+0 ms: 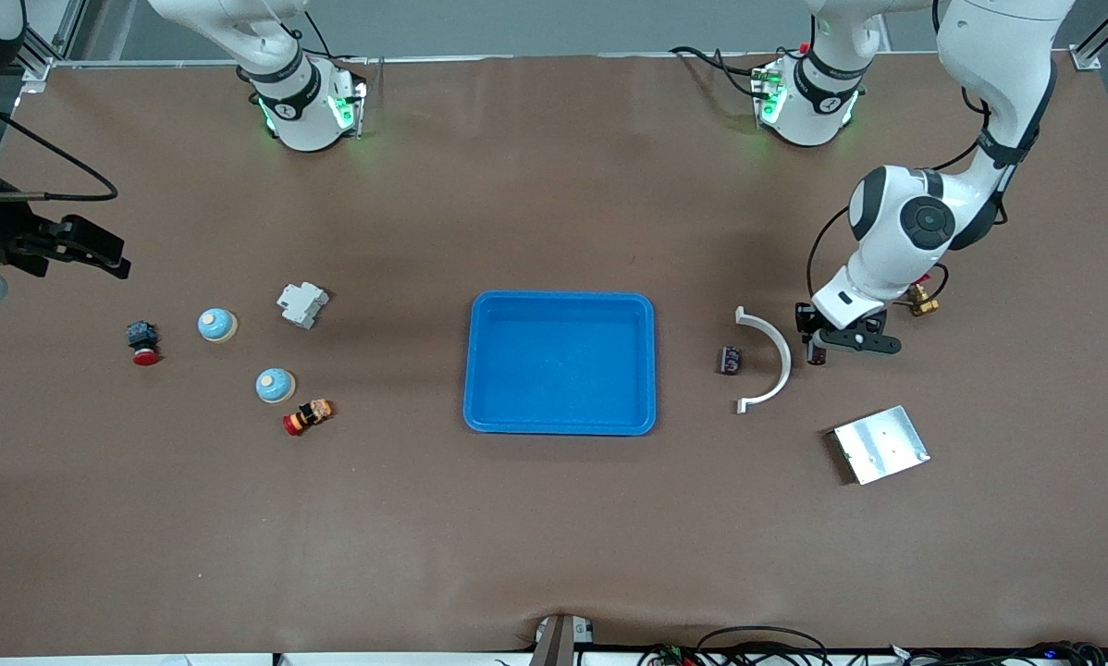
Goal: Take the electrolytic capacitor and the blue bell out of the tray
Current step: 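Carry the capacitor with the left gripper beside the white arc and lower it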
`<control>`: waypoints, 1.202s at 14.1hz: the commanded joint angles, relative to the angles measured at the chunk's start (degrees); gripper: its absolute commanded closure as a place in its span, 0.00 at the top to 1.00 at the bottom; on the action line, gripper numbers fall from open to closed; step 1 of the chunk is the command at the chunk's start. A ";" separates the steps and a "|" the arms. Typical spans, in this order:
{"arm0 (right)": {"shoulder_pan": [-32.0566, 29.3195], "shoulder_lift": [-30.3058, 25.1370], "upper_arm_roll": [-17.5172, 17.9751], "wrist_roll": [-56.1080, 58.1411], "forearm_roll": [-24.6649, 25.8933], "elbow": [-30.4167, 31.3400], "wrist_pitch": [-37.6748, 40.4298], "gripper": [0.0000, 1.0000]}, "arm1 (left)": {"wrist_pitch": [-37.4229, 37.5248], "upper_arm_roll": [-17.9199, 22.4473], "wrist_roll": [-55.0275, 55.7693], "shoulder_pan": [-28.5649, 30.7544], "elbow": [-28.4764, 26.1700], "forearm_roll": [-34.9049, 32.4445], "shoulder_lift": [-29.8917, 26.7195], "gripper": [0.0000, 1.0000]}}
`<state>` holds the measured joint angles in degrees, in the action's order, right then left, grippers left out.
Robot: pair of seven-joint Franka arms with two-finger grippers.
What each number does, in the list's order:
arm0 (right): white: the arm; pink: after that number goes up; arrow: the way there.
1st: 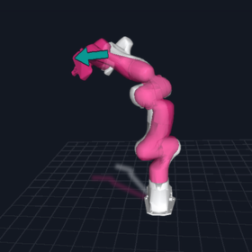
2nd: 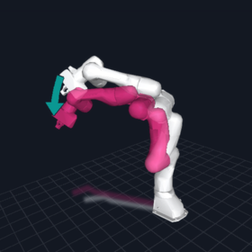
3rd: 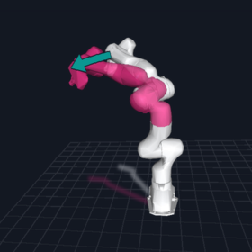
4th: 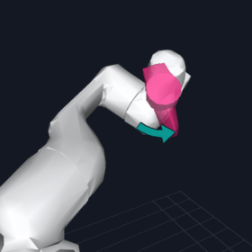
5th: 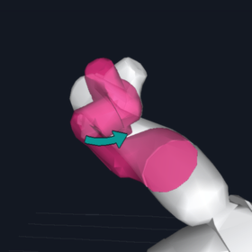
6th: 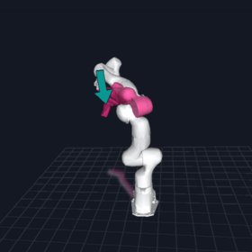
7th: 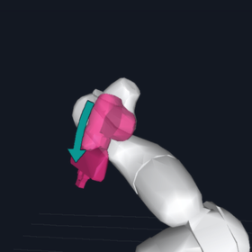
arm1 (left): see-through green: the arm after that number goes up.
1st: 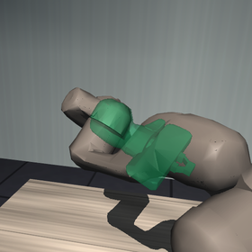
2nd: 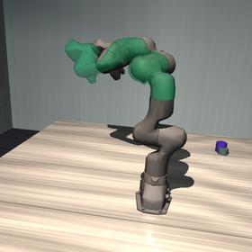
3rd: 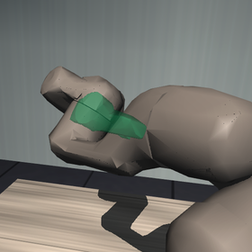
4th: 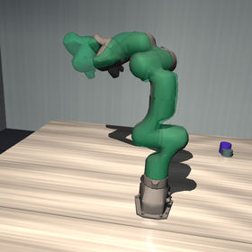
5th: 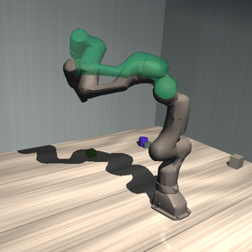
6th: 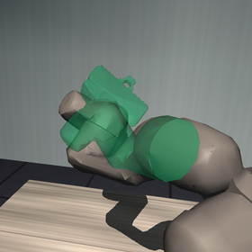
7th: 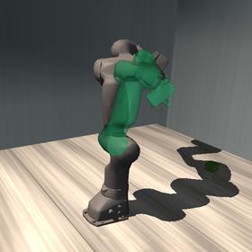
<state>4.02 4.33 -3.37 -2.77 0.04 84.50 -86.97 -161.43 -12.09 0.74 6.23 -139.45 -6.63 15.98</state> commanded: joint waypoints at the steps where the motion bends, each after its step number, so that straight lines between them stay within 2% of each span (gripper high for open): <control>1: -0.42 0.50 0.30 -0.13 0.31 -1.36 0.83 1.00 | -0.46 0.05 -3.20 1.50 2.42 0.48 2.20 0.00; 7: -0.50 0.50 0.21 0.57 0.66 -1.36 1.10 1.00 | -0.46 0.05 -3.73 2.73 4.62 -1.37 5.54 0.00; 14: -1.03 0.33 0.12 1.37 1.01 -1.89 1.19 1.00 | -0.55 0.05 -3.47 2.73 4.80 -1.28 7.22 0.00; 15: -1.03 0.33 0.12 1.11 0.93 -1.80 1.19 1.00 | -0.46 -0.04 -2.86 2.73 5.23 -1.37 7.48 0.43; 16: -1.29 0.24 0.12 0.84 0.75 -1.80 1.01 1.00 | -0.46 0.05 -2.77 2.47 5.24 -1.28 7.66 0.99; 17: -2.08 0.33 0.12 0.84 0.14 -1.80 0.49 1.00 | -0.46 -0.04 -2.59 2.47 5.24 -1.28 7.66 1.00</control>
<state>3.57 4.33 -3.76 -2.05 0.11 83.87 -86.86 -161.46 -11.87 -2.02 8.31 -135.10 -6.94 22.38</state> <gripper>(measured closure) 0.000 0.507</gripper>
